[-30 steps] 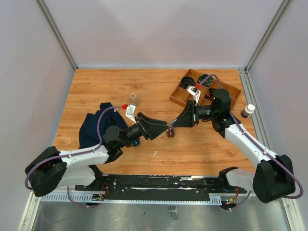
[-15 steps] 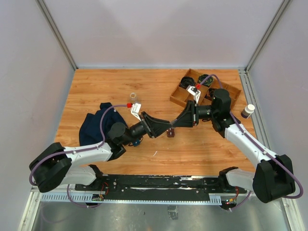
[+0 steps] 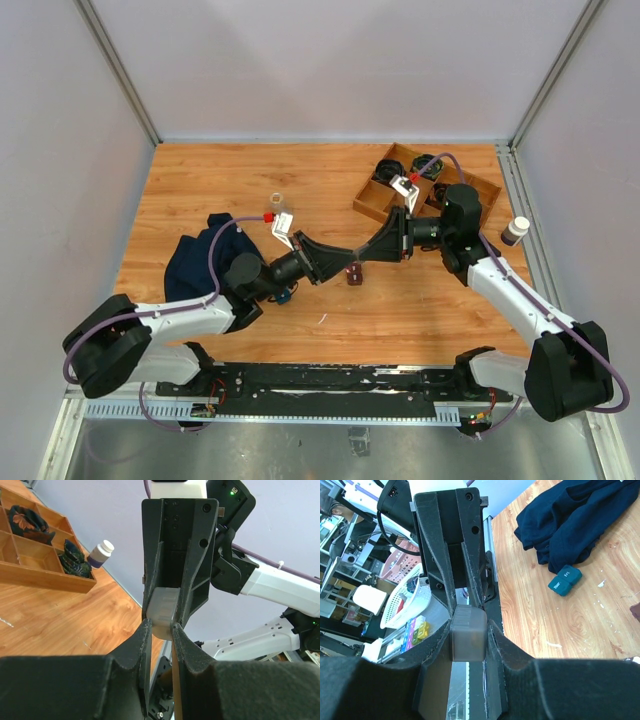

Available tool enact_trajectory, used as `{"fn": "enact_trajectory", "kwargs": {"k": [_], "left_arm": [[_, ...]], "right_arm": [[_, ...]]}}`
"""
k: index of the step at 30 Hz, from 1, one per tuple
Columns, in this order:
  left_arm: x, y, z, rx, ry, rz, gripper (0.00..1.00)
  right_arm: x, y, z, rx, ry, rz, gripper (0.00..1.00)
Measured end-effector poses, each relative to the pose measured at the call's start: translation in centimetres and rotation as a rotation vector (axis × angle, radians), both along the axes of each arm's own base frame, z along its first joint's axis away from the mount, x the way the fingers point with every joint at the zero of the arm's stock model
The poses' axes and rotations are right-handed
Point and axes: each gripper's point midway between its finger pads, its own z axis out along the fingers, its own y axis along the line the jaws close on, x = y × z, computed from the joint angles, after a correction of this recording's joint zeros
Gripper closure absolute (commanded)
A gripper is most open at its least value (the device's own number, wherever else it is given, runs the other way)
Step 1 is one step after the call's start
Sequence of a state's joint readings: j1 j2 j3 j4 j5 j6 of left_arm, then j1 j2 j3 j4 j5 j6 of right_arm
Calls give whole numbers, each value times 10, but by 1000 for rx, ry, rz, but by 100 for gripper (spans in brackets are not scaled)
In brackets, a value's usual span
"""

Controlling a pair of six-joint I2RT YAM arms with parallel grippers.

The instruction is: Sort the pills into containers

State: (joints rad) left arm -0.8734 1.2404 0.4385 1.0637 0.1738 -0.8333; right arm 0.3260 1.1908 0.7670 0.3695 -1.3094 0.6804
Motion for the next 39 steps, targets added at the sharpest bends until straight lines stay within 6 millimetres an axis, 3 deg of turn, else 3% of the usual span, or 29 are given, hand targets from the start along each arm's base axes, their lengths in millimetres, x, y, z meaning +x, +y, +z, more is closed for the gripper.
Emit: {"fn": "enact_trajectory", "kwargs": {"k": [3, 6, 10, 16, 19, 24, 28, 31, 39], "left_arm": [[1, -1, -1, 1, -2, 2, 91], [1, 0, -1, 9, -17, 4, 72], [-5, 4, -10, 48, -64, -1, 54], [-25, 32, -14, 114, -268, 25, 35], [-33, 46, -23, 169, -396, 67, 28], [-47, 44, -51, 318, -598, 103, 25], [-43, 39, -72, 419, -709, 148, 24], [-36, 37, -100, 508, -751, 167, 24], [-14, 28, -163, 696, -746, 183, 24]], "right_arm": [[1, 0, -1, -1, 1, -5, 100], [2, 0, -4, -10, 1, -12, 99], [0, -2, -13, -35, 23, -11, 99], [5, -4, -27, -58, 56, -18, 97], [6, -4, -43, -76, 86, -15, 97], [11, -3, -90, -137, 213, -24, 96], [14, -3, -123, -183, 307, -33, 96], [16, -3, -143, -210, 364, -31, 96], [12, 0, -169, -240, 456, -7, 95]]}}
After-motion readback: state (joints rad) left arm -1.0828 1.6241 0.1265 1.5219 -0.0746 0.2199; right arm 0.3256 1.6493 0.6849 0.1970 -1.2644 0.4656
